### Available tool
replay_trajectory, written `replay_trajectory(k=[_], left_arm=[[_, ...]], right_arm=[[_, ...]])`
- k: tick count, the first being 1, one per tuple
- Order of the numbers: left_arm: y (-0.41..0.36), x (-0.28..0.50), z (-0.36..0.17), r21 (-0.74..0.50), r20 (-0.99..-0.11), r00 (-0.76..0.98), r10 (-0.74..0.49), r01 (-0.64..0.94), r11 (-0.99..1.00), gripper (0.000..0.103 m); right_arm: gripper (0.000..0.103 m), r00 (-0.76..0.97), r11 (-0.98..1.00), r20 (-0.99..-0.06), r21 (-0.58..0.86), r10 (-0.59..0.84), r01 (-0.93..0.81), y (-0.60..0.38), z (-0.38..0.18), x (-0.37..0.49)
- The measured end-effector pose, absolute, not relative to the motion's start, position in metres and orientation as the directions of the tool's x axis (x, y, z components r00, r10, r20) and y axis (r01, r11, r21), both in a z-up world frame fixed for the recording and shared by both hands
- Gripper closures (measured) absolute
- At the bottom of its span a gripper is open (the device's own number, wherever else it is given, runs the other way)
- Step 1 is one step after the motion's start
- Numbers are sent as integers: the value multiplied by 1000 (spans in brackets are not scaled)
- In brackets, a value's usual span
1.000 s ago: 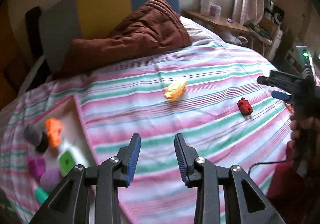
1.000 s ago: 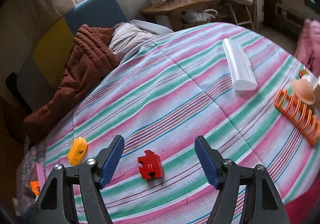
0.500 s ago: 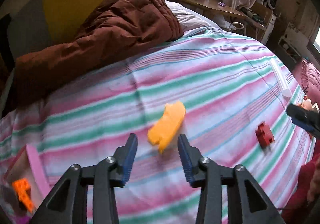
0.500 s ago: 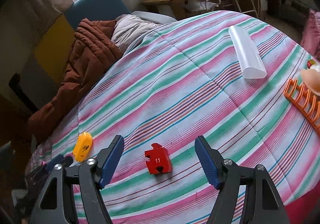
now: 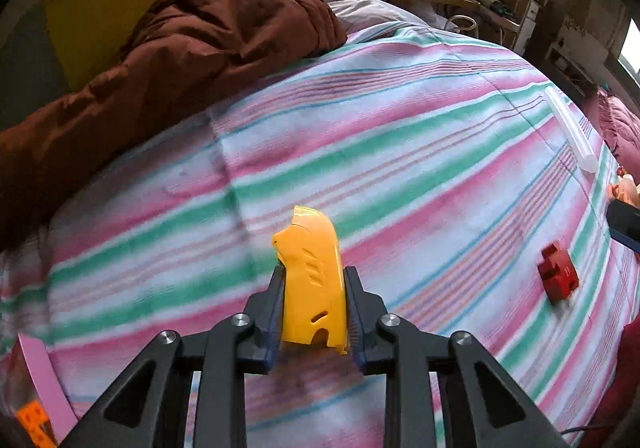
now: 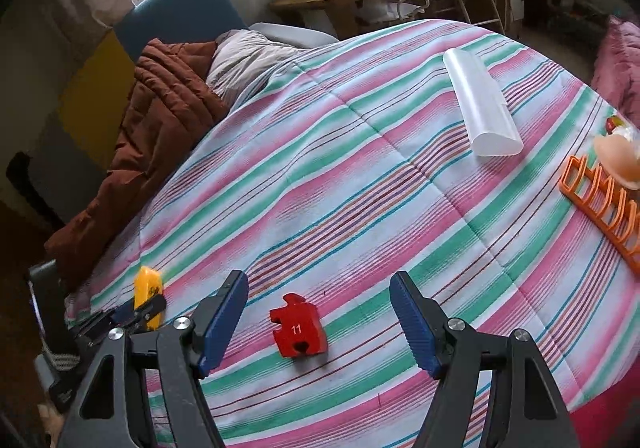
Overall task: Organize rigid objects
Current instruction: 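Grasp the yellow toy with the left tool while the right tool grasps the red puzzle piece, then carry the yellow toy into the tray and open the left tool while the right tool holds the puzzle piece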
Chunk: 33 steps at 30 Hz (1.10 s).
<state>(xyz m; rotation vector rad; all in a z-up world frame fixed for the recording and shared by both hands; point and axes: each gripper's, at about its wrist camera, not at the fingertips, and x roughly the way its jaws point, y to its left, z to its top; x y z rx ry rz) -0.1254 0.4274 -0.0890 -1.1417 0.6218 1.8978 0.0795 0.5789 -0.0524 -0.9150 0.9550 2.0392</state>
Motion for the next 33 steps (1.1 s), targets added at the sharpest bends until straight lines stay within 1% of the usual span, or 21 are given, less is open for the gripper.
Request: replay_trajectory(k=[7,10,16,20,22,23,26,29,31,33], left_arm=[[379,-98,-83,-46,-878,-260,402,-790,-611,77],[356,-82,-75,-73,-869,-264,418,-768,-636,77],[328,-55,-57,-74,-846,-301,440,-750,-657,77],[310,-43,-43,-76,-826,-330,457,-738,-670,77],[304,-38,-38,-72,-816,-347,462,-732,-677,77],[299,-35,-34,-65,-809,-363,462,-727,-684,77],[284,-27,-23,-58,-788,-395,472,-716,-696,77],[270,-20,-15,-57,-774,-413,480,-709,-703,77],[262,-16,-12,-56,-767,-424,481,-702,-710,77],[253,-14,-8,-61,-761,-435,481,-691,-720,77]], right_arm=[[29,-473,-553,-841,270,263,-788,571,-63,60],[29,-444,-606,-856,210,265,-767,563,-69,48],[29,-360,-686,-888,72,287,-724,548,-85,29],[31,-302,-710,-910,12,284,-704,545,-98,21],[50,-307,-730,-905,-8,296,-683,541,-97,20],[71,-327,-751,-900,0,288,-661,537,-95,18],[71,-349,-795,-899,2,265,-607,525,-94,12],[70,-406,-869,-897,55,173,-492,503,-94,2],[70,-407,-896,-895,21,180,-443,490,-94,-1],[70,-411,-904,-896,24,170,-426,487,-96,-1]])
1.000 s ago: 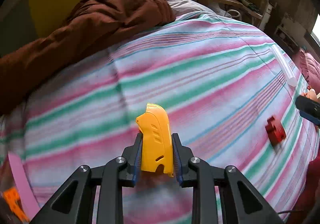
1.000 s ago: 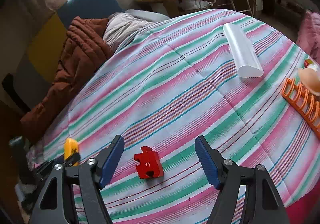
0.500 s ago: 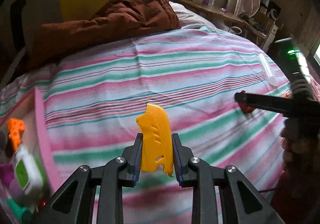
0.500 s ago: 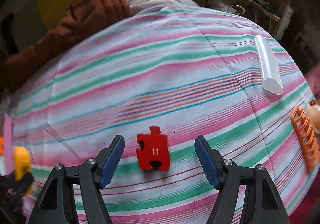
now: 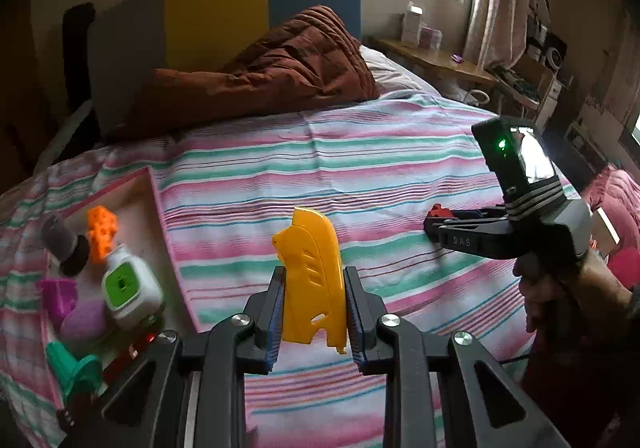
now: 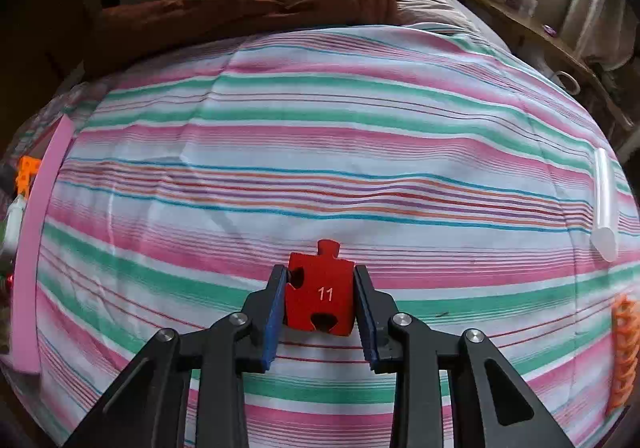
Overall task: Organize rigid objects
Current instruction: 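Carry the yellow toy into the tray and open the left tool while the right tool holds the puzzle piece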
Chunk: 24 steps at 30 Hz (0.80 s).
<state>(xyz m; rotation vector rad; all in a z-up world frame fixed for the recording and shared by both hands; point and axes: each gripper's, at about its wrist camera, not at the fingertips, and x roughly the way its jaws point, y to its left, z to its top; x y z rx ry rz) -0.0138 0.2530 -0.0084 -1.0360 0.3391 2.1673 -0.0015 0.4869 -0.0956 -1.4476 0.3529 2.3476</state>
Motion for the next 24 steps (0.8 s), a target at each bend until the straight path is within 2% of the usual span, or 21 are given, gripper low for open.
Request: replay_trajectory(k=[4,15,24], left_arm=[[240,-9,-5,-61,-755,-448,479,-679,-731,77],[221,0,1,-55,-749,-464,474,-669,-741,77],[204,4,4,-66,-742,-472,476,-656,-752,77]], right_arm=[[69,-422,-895,-896,71,137,-441,491,-96,2],[69,-415,-921,-883,-48,220,-387,475,-97,0],[69,-411,-917,-884,-45,221,-397,480,-97,4]])
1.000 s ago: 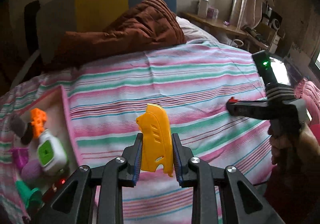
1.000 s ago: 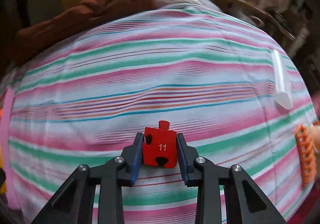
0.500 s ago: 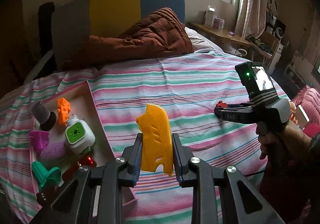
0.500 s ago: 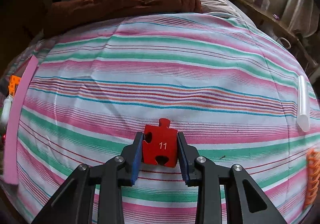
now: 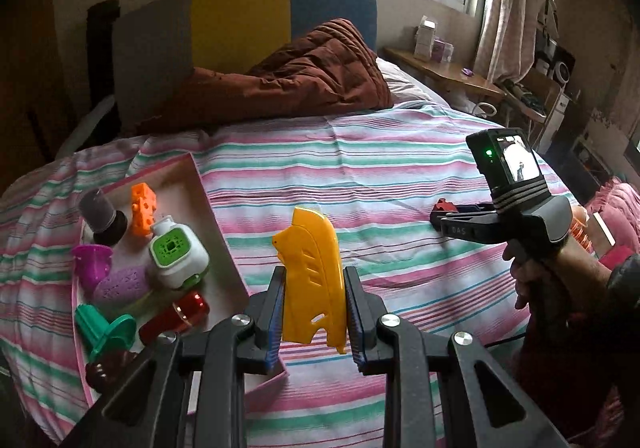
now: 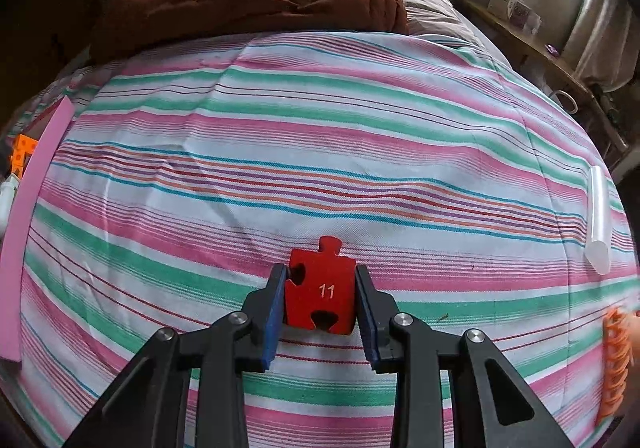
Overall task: Organize rigid objects
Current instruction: 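Carry the yellow toy into the tray and open the left tool while the right tool holds the puzzle piece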
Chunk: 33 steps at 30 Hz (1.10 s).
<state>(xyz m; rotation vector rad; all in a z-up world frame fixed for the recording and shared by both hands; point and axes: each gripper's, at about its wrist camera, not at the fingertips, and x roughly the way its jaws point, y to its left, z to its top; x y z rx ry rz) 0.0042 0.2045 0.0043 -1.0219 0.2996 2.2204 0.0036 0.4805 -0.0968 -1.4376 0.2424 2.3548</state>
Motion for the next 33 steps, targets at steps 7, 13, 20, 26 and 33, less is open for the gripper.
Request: replay_trajectory(k=[7,13,20,26,33], left_arm=[[169,-6,10,-112,-733,-483,479,-609,-786,77],[100,-35,20,-193,-721,-529,449,-468,-862,77],[30,-66,13,-228,-735,-575,360,-290,-929,77],[36,-86,2,-307,-748,-523,409,-273,-912,77],[69,-124,-11,-387,-766,-443,466,-260,-885,77]], right_arm=[[69,-412,-921,-881,-63,233,-385,478,-96,4],[69,-412,-922,-879,-75,241,-379,477,-96,3],[69,-408,-924,-879,-90,249,-371,476,-96,3],[69,-405,-925,-878,-98,254,-368,477,-95,2],[69,-404,-926,-878,-102,256,-365,477,-94,3]])
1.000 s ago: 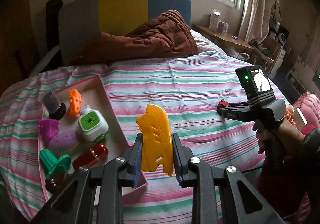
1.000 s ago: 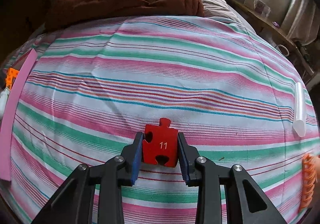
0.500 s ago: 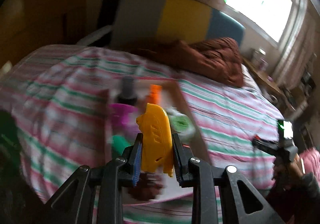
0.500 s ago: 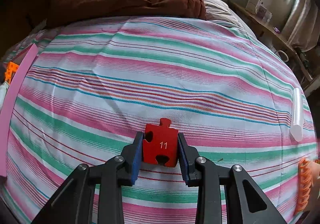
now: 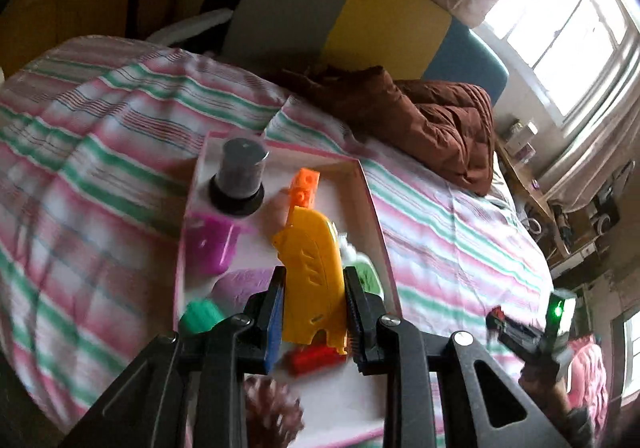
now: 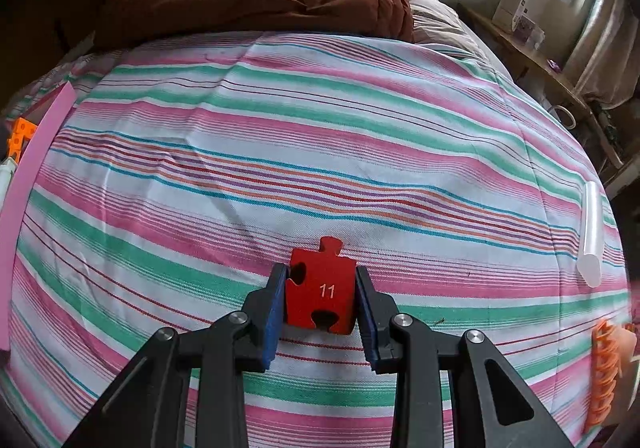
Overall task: Organize rigid objects
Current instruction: 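Carry the yellow toy into the tray and open the left tool while the right tool holds the puzzle piece, then carry the red puzzle piece over the tray with the right tool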
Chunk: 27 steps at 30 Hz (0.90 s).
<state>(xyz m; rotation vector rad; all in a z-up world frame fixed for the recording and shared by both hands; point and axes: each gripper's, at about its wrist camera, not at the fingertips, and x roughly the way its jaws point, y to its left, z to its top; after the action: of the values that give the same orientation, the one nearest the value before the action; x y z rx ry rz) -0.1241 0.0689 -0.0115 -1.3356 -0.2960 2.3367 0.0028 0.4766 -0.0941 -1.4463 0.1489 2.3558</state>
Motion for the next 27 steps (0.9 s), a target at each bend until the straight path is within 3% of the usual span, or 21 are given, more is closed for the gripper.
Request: replay_trajectory(k=[4,16,27], left_arm=[[77,-146,-28,-438,-789,-383,480,-197,-877,77],[83,-169,-58,-429,-826,-332,455,-152,-890,71],[76,-104,-4,-233,-756,-546,360,-289,-929,71]], right_arm=[[69,-403,-925,-877,-108,261,-364,475,-95,2],[69,-401,-925,-877,-116,266,-361,474,-95,1],[70,-398,-925,-873,-138,282,-353,472,-94,2]])
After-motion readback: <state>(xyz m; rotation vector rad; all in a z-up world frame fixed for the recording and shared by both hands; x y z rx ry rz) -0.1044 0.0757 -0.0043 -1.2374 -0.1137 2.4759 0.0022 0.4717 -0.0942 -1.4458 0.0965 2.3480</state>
